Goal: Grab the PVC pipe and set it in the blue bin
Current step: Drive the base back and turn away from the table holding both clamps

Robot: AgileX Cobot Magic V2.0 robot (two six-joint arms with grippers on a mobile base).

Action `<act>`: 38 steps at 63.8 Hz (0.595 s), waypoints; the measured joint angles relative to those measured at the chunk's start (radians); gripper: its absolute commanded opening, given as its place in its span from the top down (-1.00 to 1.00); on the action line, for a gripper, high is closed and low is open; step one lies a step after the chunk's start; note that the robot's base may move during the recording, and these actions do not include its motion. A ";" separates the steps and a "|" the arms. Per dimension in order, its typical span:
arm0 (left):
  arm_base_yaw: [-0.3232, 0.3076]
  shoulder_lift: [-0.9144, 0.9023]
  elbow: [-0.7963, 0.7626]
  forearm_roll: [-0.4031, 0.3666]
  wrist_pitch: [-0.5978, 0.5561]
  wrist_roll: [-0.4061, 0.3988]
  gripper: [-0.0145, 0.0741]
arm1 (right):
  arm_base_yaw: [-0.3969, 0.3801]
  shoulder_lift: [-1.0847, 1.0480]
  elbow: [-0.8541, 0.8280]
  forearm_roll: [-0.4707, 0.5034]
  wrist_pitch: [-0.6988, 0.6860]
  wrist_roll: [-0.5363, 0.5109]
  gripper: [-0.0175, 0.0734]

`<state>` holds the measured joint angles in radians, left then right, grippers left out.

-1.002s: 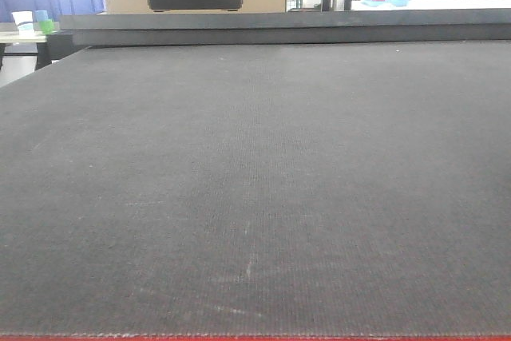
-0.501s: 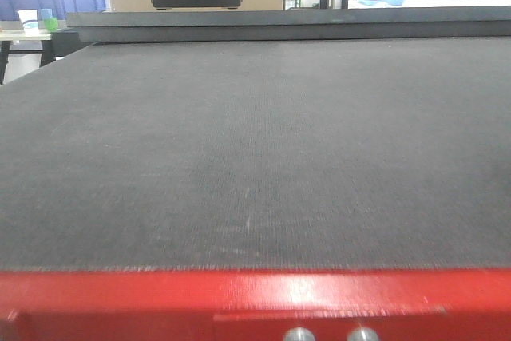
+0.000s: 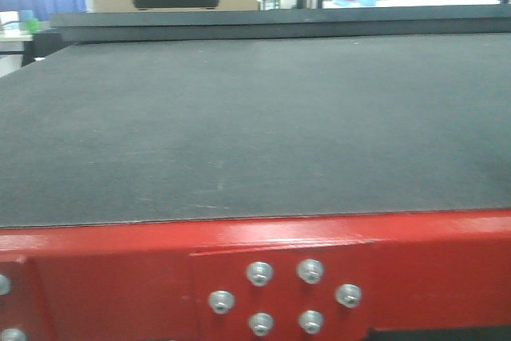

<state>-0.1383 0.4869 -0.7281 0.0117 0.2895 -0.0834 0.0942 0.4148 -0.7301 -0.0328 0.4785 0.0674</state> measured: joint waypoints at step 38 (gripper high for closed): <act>0.000 0.000 0.000 0.001 0.000 0.000 0.92 | 0.000 0.000 0.000 0.000 0.000 -0.003 0.97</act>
<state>-0.1383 0.4869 -0.7281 0.0123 0.2895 -0.0834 0.0942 0.4148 -0.7301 -0.0328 0.4785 0.0645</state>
